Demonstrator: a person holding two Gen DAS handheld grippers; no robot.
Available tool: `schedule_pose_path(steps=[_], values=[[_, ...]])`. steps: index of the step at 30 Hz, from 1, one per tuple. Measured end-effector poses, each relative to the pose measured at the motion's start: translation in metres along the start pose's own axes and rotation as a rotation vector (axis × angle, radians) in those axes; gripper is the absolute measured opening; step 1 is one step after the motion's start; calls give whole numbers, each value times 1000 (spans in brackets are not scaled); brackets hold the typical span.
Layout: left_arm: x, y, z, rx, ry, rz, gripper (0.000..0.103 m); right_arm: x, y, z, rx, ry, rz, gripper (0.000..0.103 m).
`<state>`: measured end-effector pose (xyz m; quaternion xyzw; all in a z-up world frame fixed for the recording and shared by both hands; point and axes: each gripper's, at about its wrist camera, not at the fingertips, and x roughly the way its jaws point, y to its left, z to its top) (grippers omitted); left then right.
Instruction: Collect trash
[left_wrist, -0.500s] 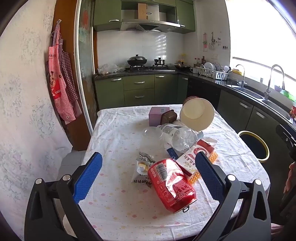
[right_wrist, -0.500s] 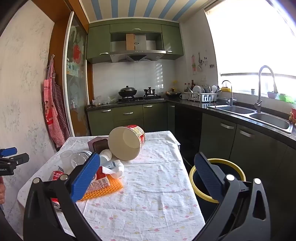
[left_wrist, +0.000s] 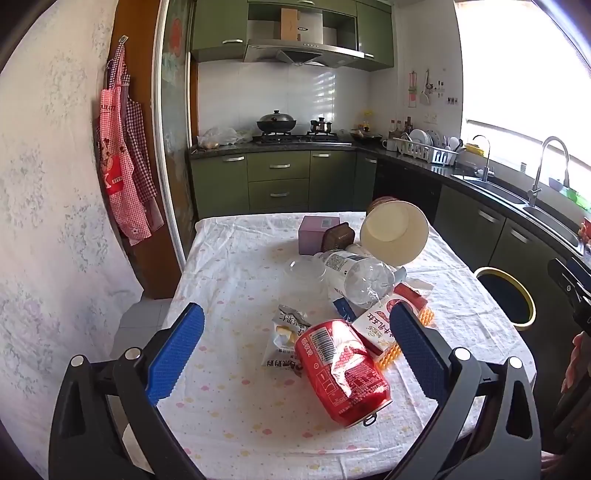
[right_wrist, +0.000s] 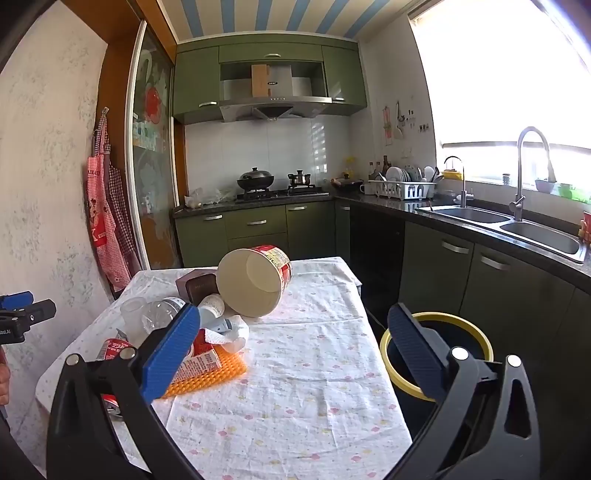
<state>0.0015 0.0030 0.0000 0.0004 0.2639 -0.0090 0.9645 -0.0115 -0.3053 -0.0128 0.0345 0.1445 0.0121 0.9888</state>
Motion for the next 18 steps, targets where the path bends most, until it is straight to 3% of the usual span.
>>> schedule_pose_path(steps=[18], values=[[6, -2, 0, 4, 2, -2, 99, 7, 2, -7, 5, 5, 2, 97]])
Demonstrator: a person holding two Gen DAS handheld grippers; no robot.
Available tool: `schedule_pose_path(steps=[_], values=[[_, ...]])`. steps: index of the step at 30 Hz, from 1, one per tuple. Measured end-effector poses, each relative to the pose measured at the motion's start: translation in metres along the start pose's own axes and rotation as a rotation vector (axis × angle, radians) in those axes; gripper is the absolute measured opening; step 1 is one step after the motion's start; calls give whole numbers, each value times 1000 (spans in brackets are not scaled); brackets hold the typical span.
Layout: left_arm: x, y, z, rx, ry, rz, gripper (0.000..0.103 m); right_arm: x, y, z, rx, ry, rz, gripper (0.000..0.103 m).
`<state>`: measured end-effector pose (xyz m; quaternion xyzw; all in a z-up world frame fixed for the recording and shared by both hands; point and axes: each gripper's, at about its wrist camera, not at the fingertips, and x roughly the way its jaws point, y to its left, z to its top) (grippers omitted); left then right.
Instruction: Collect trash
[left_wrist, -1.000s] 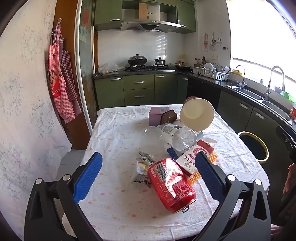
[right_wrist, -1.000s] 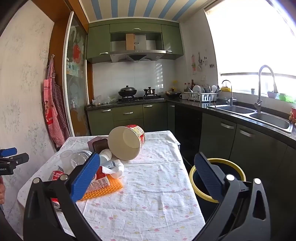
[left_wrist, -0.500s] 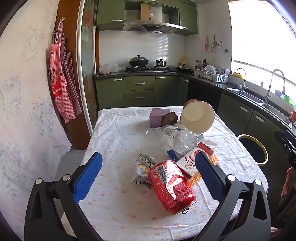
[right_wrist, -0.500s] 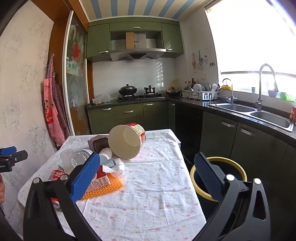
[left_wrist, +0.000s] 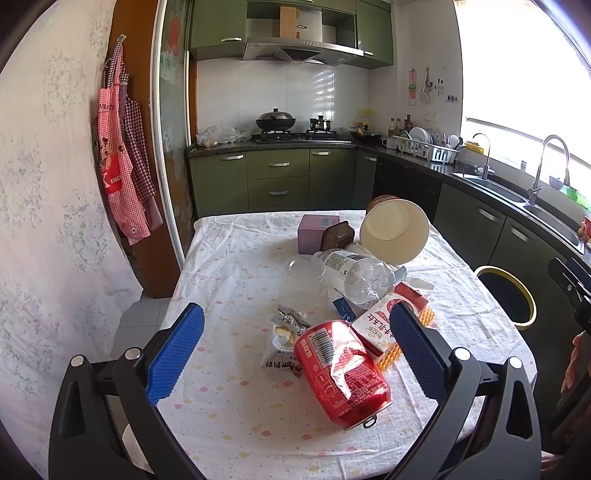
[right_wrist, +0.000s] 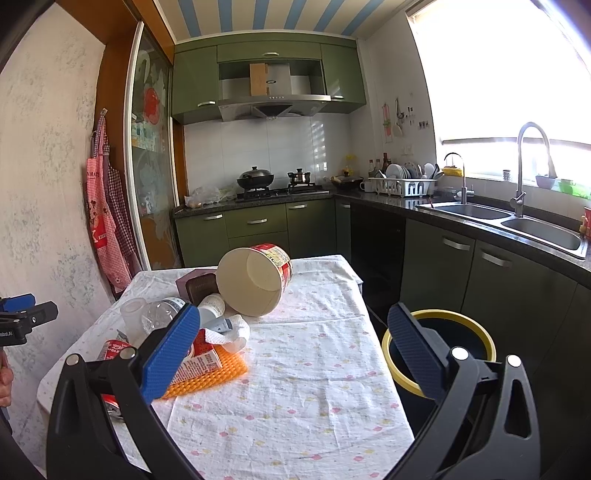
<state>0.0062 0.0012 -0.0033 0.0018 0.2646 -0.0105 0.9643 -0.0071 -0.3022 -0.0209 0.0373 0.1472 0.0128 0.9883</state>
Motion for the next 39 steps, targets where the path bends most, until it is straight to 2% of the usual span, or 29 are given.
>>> schedule_pose_path(steps=[39], values=[[-2, -7, 2, 22, 5, -37, 99, 8, 2, -6, 14, 15, 6, 97]])
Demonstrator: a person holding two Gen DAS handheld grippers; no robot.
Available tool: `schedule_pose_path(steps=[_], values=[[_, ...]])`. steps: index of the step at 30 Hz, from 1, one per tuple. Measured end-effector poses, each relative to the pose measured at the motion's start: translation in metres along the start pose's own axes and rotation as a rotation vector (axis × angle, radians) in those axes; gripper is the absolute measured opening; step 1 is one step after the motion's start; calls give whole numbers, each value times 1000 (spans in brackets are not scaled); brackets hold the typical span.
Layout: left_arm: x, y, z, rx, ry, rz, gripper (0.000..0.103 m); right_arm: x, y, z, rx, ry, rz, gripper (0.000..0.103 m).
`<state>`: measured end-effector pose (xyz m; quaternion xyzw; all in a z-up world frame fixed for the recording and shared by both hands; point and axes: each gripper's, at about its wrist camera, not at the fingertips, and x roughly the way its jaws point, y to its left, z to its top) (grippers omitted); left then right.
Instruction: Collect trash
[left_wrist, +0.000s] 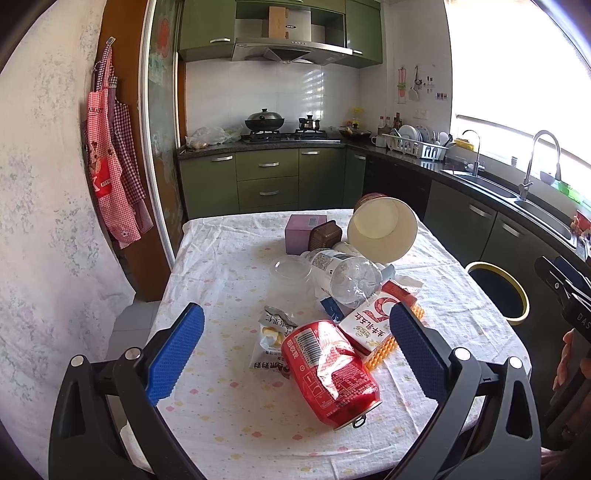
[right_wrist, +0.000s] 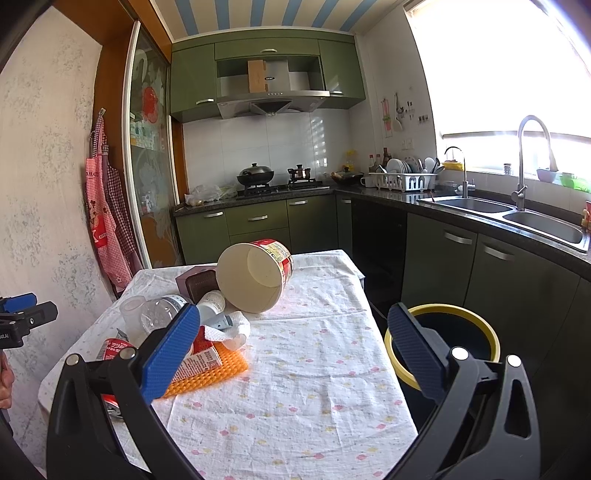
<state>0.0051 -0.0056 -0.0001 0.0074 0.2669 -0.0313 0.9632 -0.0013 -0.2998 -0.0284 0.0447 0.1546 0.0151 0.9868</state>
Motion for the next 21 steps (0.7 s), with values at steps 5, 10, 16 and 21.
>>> schedule_pose_path(steps=[5, 10, 16, 21], values=[[0, -1, 0, 2, 1, -1, 99, 0, 0, 0, 1, 0, -1, 97], [2, -2, 0, 3, 0, 1, 99, 0, 0, 0, 1, 1, 0, 97], [2, -2, -1, 4, 2, 1, 99, 0, -1, 0, 2, 2, 1, 97], [6, 1, -1, -7, 16, 13, 99, 1, -1, 0, 3, 2, 1, 97]])
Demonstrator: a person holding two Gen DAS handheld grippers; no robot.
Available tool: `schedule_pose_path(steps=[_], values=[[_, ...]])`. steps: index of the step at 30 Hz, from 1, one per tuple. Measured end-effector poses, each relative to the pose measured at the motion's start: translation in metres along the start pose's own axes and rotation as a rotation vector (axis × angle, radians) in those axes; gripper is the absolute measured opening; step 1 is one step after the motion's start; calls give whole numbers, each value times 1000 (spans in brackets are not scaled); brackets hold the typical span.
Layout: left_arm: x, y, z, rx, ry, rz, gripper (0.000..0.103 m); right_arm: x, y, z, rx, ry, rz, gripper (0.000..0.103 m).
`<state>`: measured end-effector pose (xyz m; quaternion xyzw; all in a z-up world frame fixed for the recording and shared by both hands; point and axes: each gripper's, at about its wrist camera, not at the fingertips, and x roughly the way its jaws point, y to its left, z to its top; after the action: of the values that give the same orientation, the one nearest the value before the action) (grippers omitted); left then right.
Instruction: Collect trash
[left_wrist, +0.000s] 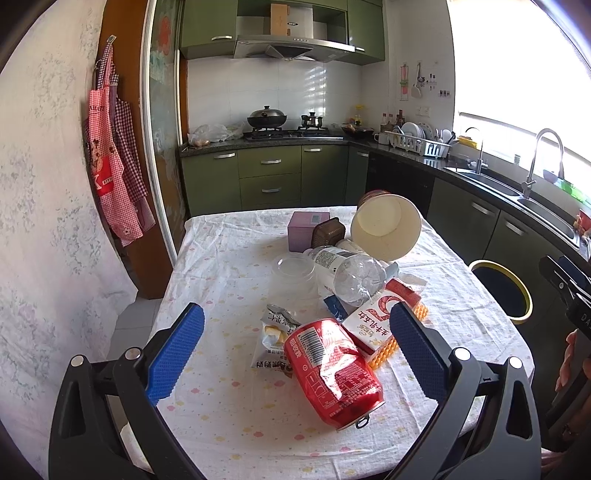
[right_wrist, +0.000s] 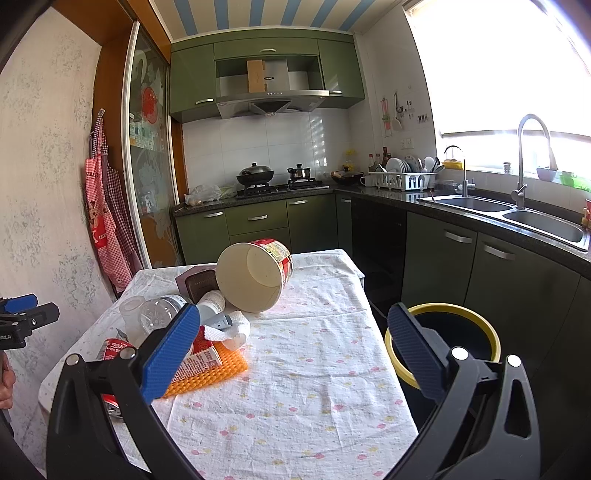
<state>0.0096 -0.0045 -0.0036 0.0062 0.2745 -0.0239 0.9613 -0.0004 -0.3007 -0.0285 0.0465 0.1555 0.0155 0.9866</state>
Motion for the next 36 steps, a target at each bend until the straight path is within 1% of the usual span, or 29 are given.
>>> schedule_pose_path(steps=[6, 9, 11, 13, 15, 18, 20, 22, 24, 25, 26, 29, 31, 32, 33, 35, 36], values=[[7, 6, 3, -8, 17, 0, 99, 1, 0, 0, -2, -1, -1, 97], [12, 12, 15, -6, 0, 3, 99, 6, 1, 1, -15, -8, -5, 97], [18, 21, 29, -12, -13, 3, 99, 14, 2, 5, -29, -11, -3, 97], [26, 32, 44, -25, -37, 7, 99, 31, 5, 10, -54, -7, -7, 97], [38, 43, 59, -34, -51, 33, 99, 52, 9, 17, -82, 4, -13, 97], [63, 56, 82, -39, -56, 62, 99, 97, 15, 27, -93, 59, 11, 97], [84, 62, 96, -42, -50, 59, 99, 128, 19, 32, -100, 104, 23, 97], [106, 63, 108, -39, -44, 50, 99, 153, 25, 37, -122, 126, 12, 96], [130, 63, 118, -34, -38, 43, 99, 182, 31, 40, -147, 160, -2, 91], [144, 62, 123, -33, -35, 35, 99, 196, 31, 41, -151, 178, -5, 83], [157, 61, 128, -35, -32, 26, 99, 210, 31, 41, -161, 197, -16, 79], [197, 56, 137, -40, -25, 18, 99, 247, 37, 38, -195, 255, -31, 73], [218, 51, 136, -42, -23, 28, 99, 265, 40, 34, -219, 270, -44, 72], [226, 50, 133, -49, -23, 28, 99, 273, 42, 32, -238, 273, -54, 69], [233, 51, 130, -62, -21, 13, 99, 281, 43, 30, -253, 278, -63, 68], [247, 52, 124, -95, -17, -15, 99, 294, 44, 28, -279, 279, -74, 60], [254, 54, 120, -105, -8, -20, 99, 297, 44, 27, -291, 272, -80, 58]])
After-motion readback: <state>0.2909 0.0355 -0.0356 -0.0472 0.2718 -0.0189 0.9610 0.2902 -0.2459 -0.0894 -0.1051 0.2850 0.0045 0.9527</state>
